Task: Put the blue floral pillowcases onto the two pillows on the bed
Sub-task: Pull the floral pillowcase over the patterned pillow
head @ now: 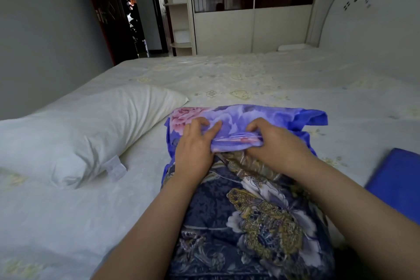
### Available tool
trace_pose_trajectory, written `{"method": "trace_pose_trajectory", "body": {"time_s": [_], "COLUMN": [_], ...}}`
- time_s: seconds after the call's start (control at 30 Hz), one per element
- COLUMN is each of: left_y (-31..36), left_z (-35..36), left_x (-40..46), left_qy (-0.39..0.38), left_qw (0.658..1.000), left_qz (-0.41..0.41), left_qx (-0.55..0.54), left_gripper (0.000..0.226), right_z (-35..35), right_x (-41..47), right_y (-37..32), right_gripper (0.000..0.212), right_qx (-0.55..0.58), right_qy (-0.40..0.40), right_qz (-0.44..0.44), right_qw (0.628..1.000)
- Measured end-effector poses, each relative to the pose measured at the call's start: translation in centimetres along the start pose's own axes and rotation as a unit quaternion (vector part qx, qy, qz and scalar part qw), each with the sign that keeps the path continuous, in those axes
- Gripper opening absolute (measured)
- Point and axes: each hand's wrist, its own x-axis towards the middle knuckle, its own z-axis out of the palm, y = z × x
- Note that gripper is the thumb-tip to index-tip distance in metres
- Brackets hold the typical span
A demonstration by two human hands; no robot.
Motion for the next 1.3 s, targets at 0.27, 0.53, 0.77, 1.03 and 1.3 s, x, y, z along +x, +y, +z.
{"method": "trace_pose_trajectory", "body": {"time_s": [0.27,0.53,0.77,1.03,1.3], "left_y": [4.7,3.0,1.4,5.9,3.2], "left_z": [-2.3,-1.3,-1.5,-4.1,-2.1], "left_x": [0.0,0.0,0.5,0.5,-0.8], "left_qy": [-0.003,-0.028,-0.028,-0.154,0.046], "left_qw": [0.978,0.995,0.998,0.985,0.993], "left_qz": [-0.117,-0.093,0.010,-0.023,-0.041], "left_qx": [-0.174,-0.014,-0.059,-0.080,-0.097], "left_gripper": [0.020,0.054,0.058,0.012,0.036], "right_z": [4.2,1.0,-0.8,3.8,1.4], "right_x": [1.9,-0.8,-0.1,0.3,-0.7], "right_y": [3.4,0.6,0.7,4.5,1.6], "right_gripper": [0.045,0.018,0.017,0.051,0.046], "right_qx": [-0.116,-0.076,-0.025,-0.106,-0.083], "right_qy": [0.278,0.110,-0.027,0.305,0.152], "right_qz": [-0.056,-0.116,-0.055,-0.069,-0.185], "right_qw": [0.952,0.984,0.998,0.944,0.967]}}
